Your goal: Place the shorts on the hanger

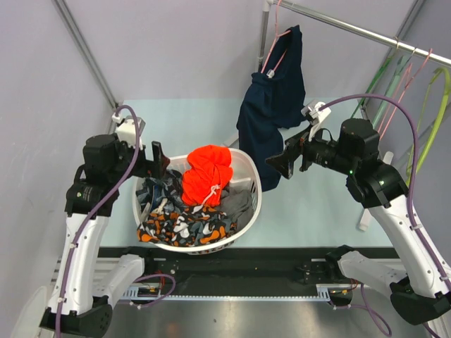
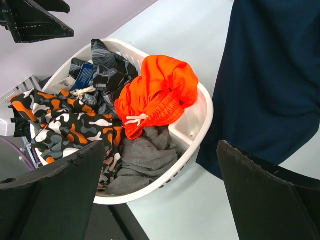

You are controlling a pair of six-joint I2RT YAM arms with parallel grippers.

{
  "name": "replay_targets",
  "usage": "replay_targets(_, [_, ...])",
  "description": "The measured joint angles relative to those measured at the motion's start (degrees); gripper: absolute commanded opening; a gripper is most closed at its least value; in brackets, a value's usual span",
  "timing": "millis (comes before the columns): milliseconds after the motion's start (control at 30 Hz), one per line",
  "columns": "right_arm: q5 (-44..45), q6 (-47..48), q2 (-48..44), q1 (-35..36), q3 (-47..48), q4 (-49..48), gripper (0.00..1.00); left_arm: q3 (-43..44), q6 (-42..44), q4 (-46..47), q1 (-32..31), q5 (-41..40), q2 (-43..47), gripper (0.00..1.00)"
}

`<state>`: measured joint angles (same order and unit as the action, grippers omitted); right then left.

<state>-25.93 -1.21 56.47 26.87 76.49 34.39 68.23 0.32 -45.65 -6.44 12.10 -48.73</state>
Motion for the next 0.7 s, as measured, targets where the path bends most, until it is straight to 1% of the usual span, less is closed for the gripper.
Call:
replay_targets(400, [0.2, 0.9, 0.1, 0.4, 0.0, -0.1, 1.0, 3.0, 5.1, -1.0, 0.2, 3.9, -2.0, 1.0])
replay_targets(600, [1.3, 3.9, 1.4, 2.3, 0.0, -0.3, 1.0, 7.8, 11.6, -4.1, 0.2, 8.8, -7.2, 1.0])
replay_targets(700, [2.0, 5.6, 3.0, 4.0, 0.0, 0.2, 1.0, 8.4, 15.7, -5.6, 0.1, 11.0, -9.7, 1.0])
